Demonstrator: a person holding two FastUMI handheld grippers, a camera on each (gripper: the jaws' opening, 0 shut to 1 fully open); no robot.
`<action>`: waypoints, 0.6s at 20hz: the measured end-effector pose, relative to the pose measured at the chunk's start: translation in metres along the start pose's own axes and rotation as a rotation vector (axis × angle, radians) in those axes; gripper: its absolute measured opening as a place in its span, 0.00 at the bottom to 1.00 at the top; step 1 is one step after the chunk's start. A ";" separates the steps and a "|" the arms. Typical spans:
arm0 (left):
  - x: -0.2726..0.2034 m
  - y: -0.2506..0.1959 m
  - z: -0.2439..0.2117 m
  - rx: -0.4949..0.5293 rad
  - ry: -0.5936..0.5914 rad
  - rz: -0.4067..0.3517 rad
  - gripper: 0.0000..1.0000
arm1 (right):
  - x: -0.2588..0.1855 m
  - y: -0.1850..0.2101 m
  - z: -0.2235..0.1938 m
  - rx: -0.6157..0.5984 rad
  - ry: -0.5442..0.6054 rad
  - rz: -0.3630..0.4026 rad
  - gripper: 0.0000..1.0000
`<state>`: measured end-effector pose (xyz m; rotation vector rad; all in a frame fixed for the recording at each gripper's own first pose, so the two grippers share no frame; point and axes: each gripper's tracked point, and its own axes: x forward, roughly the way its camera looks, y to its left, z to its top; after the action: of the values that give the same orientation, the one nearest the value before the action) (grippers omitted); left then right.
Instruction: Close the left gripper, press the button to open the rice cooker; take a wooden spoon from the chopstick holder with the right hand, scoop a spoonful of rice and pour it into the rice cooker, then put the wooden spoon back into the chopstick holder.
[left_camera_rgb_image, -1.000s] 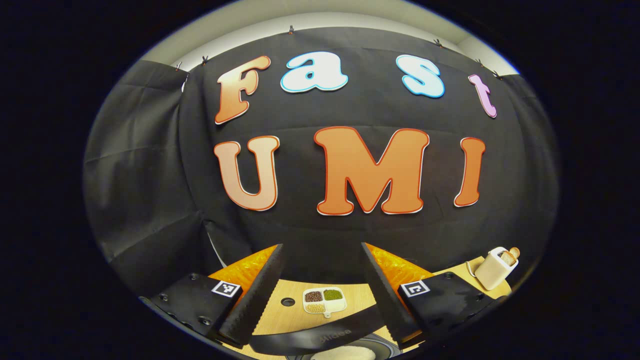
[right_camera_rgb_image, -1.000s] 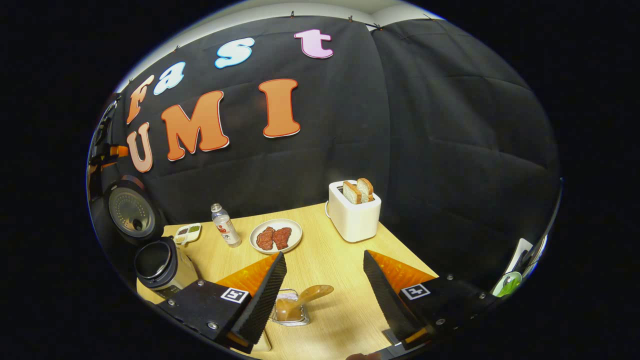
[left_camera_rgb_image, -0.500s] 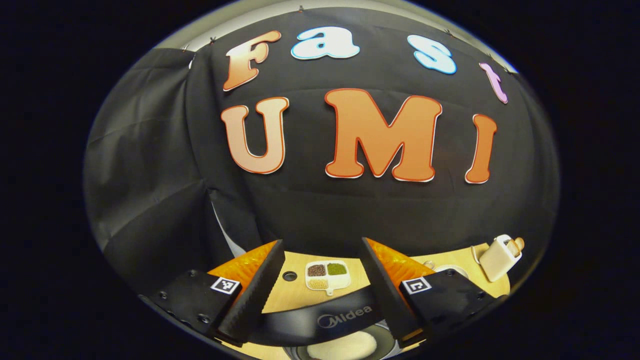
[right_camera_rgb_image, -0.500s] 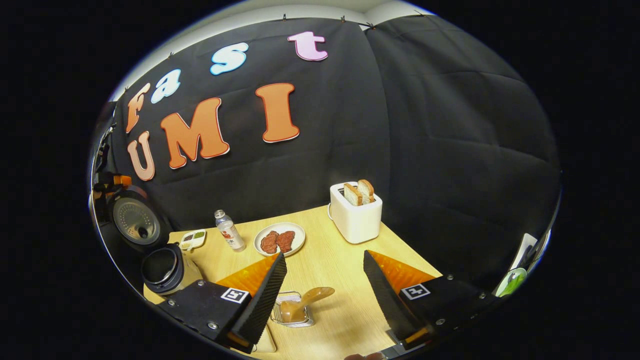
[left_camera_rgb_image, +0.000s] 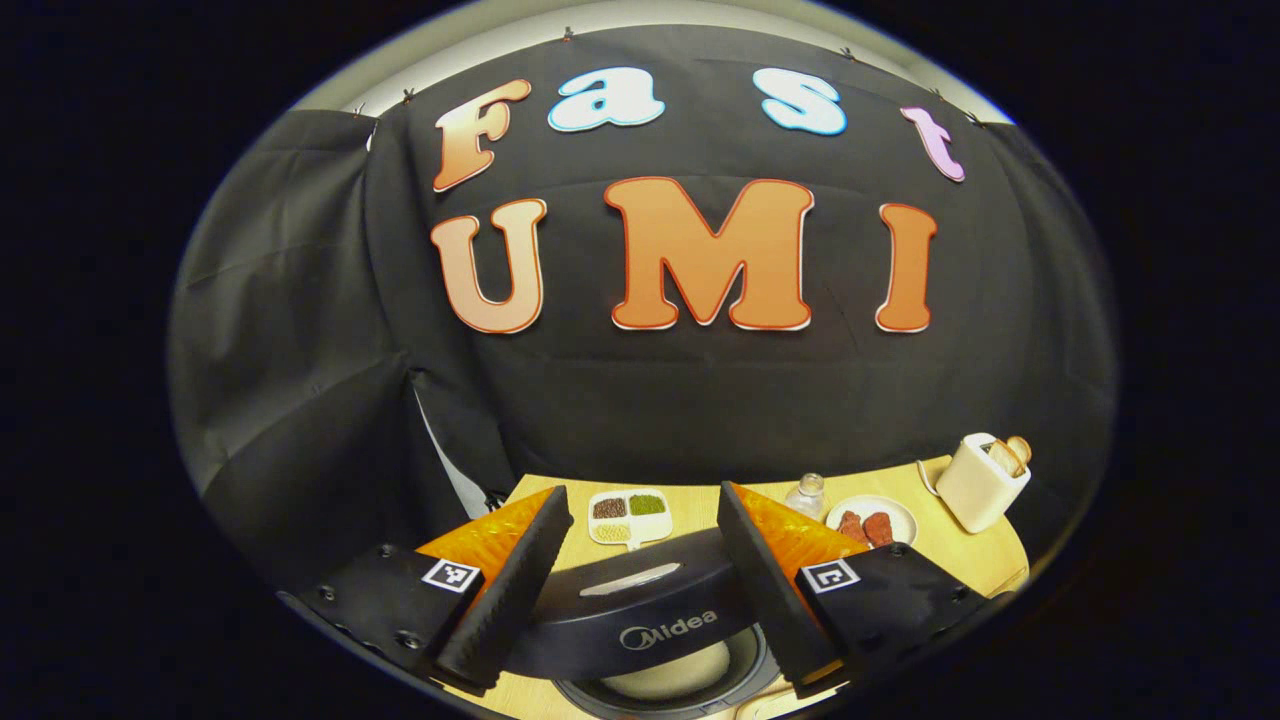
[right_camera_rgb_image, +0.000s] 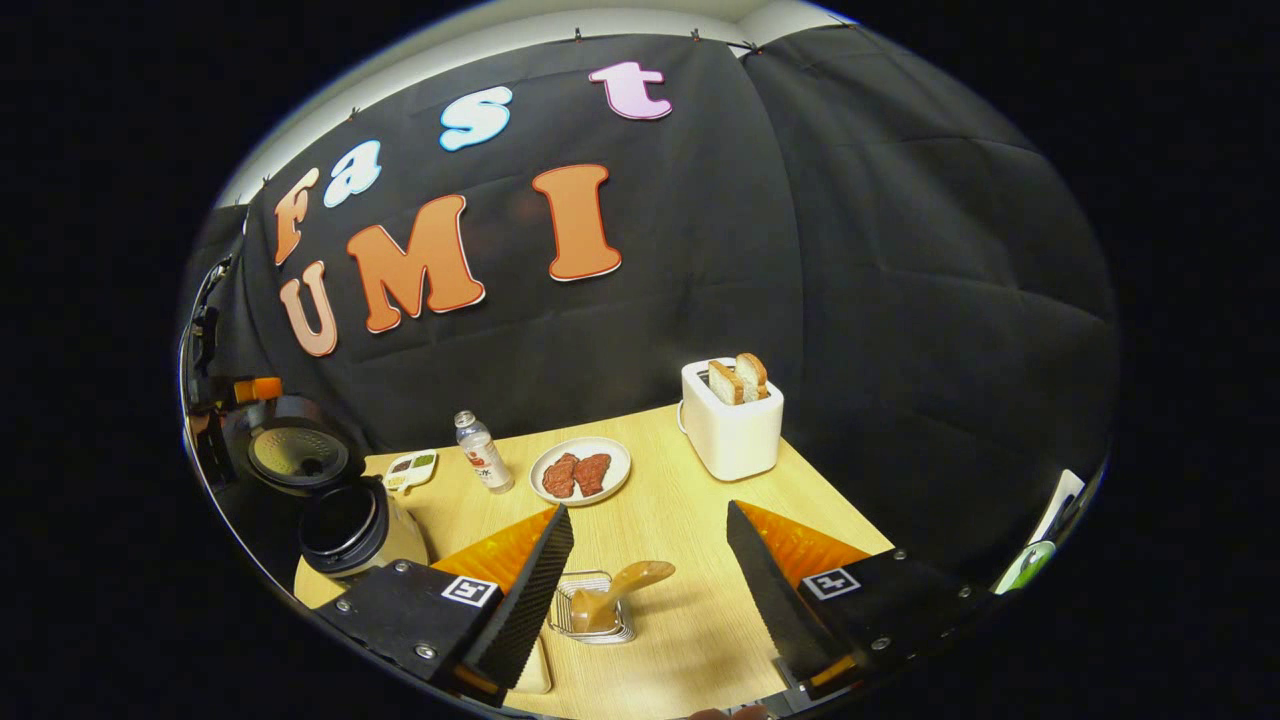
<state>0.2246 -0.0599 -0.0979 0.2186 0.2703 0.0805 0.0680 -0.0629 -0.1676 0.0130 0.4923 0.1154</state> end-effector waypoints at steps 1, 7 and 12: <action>-0.008 -0.008 -0.014 -0.010 0.011 -0.012 1.00 | -0.001 -0.001 -0.002 -0.004 0.006 0.008 0.95; -0.030 -0.036 -0.098 -0.155 0.087 -0.045 1.00 | -0.008 -0.009 -0.014 -0.055 0.034 0.033 0.95; -0.035 -0.045 -0.138 -0.105 0.069 -0.021 1.00 | -0.013 -0.011 -0.023 -0.066 0.054 0.039 0.95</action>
<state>0.1554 -0.0792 -0.2288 0.1090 0.3360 0.0818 0.0470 -0.0762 -0.1818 -0.0449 0.5422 0.1706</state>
